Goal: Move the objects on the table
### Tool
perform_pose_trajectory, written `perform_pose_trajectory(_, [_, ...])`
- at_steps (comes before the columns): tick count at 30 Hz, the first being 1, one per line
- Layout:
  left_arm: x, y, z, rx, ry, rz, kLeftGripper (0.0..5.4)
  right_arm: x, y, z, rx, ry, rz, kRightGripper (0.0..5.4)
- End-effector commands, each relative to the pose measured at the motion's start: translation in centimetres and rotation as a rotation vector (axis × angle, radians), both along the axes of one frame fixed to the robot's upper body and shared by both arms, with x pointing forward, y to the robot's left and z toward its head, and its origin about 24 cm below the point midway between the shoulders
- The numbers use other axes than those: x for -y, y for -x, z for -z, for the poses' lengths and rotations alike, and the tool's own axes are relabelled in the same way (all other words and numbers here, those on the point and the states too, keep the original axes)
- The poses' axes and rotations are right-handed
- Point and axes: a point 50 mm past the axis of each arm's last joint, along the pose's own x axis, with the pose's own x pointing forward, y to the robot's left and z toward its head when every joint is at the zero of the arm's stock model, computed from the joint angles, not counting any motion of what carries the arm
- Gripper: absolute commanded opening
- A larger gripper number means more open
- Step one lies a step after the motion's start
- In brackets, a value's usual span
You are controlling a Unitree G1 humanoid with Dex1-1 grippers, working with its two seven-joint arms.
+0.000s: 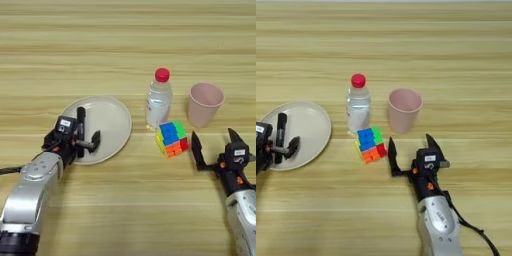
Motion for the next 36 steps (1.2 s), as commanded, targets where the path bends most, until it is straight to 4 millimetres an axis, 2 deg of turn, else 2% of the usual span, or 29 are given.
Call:
perform_pose_trajectory(1, [-0.18,-0.25,0.48,-0.015,-0.017,0.004,5.4,-0.18,-0.27,-0.19,0.009,-0.005,0.004,5.34])
perform_pose_trajectory(8, [-0.27,-0.5,0.73,-0.018,-0.029,0.01,5.4,-0.32,-0.28,-0.12,0.006,-0.008,0.003,5.34])
perform_pose_trajectory(14, [-0.37,-0.44,0.69,-0.013,-0.024,0.011,4.67,-0.32,-0.26,-0.13,0.005,-0.012,0.006,5.4])
perform_pose_trajectory(25, [-0.38,-0.48,0.56,-0.005,-0.024,0.015,3.84,-0.11,-0.28,-0.21,0.008,-0.014,0.016,5.4])
perform_pose_trajectory(30, [-0.35,-0.52,0.51,-0.001,-0.02,0.013,3.21,-0.05,-0.29,-0.21,0.008,-0.013,0.017,5.4])
perform_pose_trajectory(36, [-0.42,-0.64,0.35,0.008,-0.02,0.011,2.74,-0.07,-0.27,-0.11,0.005,-0.012,0.018,5.4])
